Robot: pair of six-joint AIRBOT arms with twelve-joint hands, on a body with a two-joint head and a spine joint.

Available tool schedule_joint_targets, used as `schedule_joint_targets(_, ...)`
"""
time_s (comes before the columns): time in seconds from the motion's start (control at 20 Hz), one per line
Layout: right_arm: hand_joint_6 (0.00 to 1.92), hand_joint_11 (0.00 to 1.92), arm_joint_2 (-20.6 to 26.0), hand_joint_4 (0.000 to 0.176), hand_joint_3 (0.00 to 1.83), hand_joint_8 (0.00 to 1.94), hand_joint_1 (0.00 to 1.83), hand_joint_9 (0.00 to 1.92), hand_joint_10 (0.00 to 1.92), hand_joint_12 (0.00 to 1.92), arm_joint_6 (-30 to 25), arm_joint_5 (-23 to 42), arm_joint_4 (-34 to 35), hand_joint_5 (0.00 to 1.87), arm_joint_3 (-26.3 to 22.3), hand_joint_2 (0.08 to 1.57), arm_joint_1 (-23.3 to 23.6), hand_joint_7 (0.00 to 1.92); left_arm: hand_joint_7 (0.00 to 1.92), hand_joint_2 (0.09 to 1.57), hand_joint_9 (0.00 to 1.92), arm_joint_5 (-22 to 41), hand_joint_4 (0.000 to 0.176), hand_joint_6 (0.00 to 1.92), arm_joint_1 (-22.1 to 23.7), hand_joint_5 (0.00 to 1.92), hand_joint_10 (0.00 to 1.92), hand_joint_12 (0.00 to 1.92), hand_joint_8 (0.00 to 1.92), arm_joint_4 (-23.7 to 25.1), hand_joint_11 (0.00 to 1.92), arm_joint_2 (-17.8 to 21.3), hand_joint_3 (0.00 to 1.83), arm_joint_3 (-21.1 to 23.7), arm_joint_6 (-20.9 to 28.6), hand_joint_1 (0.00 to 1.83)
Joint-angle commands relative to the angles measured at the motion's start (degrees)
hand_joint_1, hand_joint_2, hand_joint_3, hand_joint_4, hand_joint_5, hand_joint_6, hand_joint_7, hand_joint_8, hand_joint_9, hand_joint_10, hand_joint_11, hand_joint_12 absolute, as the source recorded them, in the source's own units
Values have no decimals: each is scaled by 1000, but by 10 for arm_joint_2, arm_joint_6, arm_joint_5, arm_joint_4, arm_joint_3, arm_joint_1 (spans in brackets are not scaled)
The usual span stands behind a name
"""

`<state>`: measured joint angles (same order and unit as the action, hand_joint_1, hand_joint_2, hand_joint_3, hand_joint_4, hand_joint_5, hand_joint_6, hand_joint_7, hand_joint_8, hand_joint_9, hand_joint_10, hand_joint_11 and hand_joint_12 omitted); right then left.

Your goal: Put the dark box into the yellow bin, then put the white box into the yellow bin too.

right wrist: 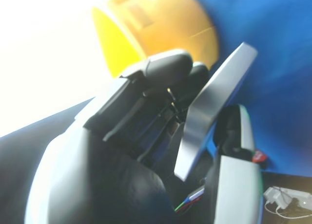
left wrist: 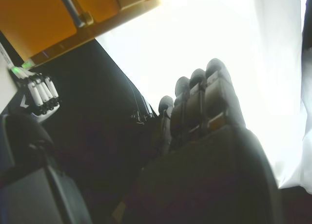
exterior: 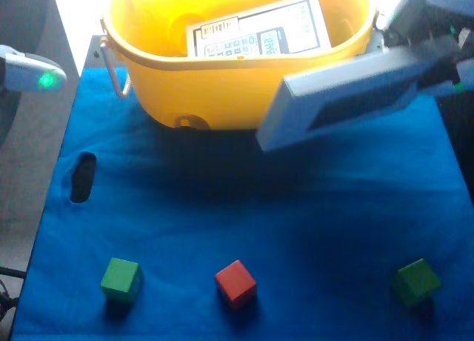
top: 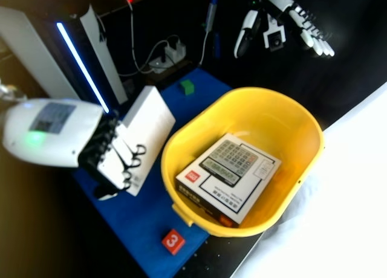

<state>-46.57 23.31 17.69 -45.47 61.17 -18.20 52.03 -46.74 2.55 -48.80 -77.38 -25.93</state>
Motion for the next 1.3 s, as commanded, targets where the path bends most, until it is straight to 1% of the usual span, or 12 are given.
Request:
schedule_joint_targets(0.0, 465, 1041, 0, 0, 0, 668, 1296, 1340, 466, 1199, 3, 56, 13, 1175, 0, 1022, 17, 1276, 103, 744, 40, 63, 111, 5, 3, 81, 0, 0, 3, -23, 0, -2, 2, -4, 1, 927)
schedule_joint_targets(0.05, 299, 1071, 0, 0, 0, 690, 1302, 1349, 509, 1220, 3, 57, 4, 1249, 0, 1012, 34, 1278, 95, 745, 35, 62, 113, 2, 3, 77, 0, 0, 0, -23, 0, -3, 2, -5, 1, 932)
schedule_joint_targets(0.25, 127, 1029, -5, 0, 1, 776, 1302, 1275, 603, 1200, 2, 57, -22, 1320, 0, 1015, 84, 1239, 88, 754, 14, 61, 104, 3, 1, 79, 0, 0, 0, -23, 0, -8, 5, -8, 1, 956)
schedule_joint_targets(0.35, 603, 1014, -11, 0, 2, 662, 1264, 1294, 338, 1099, 2, 57, -37, 1152, 4, 1030, 109, 1226, 92, 753, 35, 61, 105, 2, 1, 80, 8, 0, 1, -23, 0, -13, 3, -11, 1, 915)
schedule_joint_targets(0.45, 375, 995, -16, 0, 0, 760, 1273, 1314, 296, 1163, 2, 57, -41, 1247, 9, 1024, 128, 1199, 92, 751, 37, 60, 95, 7, 1, 93, 8, 0, 2, -23, 0, -15, 2, -13, 1, 923)
schedule_joint_targets(0.55, 333, 993, -22, 0, 0, 783, 1277, 1320, 303, 1199, 2, 56, -48, 1257, 15, 1024, 148, 1196, 95, 748, 41, 60, 91, 8, 1, 96, 9, 0, 3, -23, 0, -18, 1, -15, 1, 918)
schedule_joint_targets(0.6, 650, 1029, -23, 0, 5, 825, 1256, 1303, 317, 1148, 2, 56, -51, 1108, 17, 1052, 154, 1148, 73, 726, 49, 59, 89, 4, 1, 90, 10, 6, 0, -23, 13, -19, 0, -15, 1, 868)
schedule_joint_targets(0.75, 697, 1011, -26, 0, 1, 856, 1252, 1286, 330, 1076, 3, 56, -54, 1086, 16, 1061, 166, 1127, 56, 709, 49, 58, 83, 3, 1, 89, 8, 3, 0, -23, 5, -22, 0, -18, 1, 865)
schedule_joint_targets(0.8, 693, 1079, -27, 17, 0, 751, 1252, 1307, 230, 837, 6, 56, -55, 1120, 18, 1048, 170, 1157, 71, 715, 49, 58, 68, 0, 1, 77, 6, 10, 5, -24, 22, -24, 0, -19, 2, 869)
schedule_joint_targets(0.9, 621, 1106, -31, 10, 0, 704, 1258, 1339, 178, 779, 17, 56, -55, 1154, 22, 1036, 187, 1191, 78, 722, 52, 61, 66, 0, 1, 66, 7, 15, 8, -25, 32, -26, 0, -20, 2, 873)
schedule_joint_targets(1.05, 637, 1081, -42, 0, 0, 625, 1263, 1379, 69, 767, 17, 57, -54, 1145, 32, 1029, 196, 1236, 108, 699, 58, 67, 117, 4, 1, 66, 7, 13, 14, -25, 24, -32, 0, -23, 9, 901)
schedule_joint_targets(1.25, 646, 1039, -69, 0, 0, 574, 1274, 1418, 47, 980, 21, 57, -54, 1122, 60, 1026, 194, 1281, 80, 690, 54, 78, 120, 0, 1, 44, 2, 5, 0, -25, 4, -40, 0, -29, 19, 886)
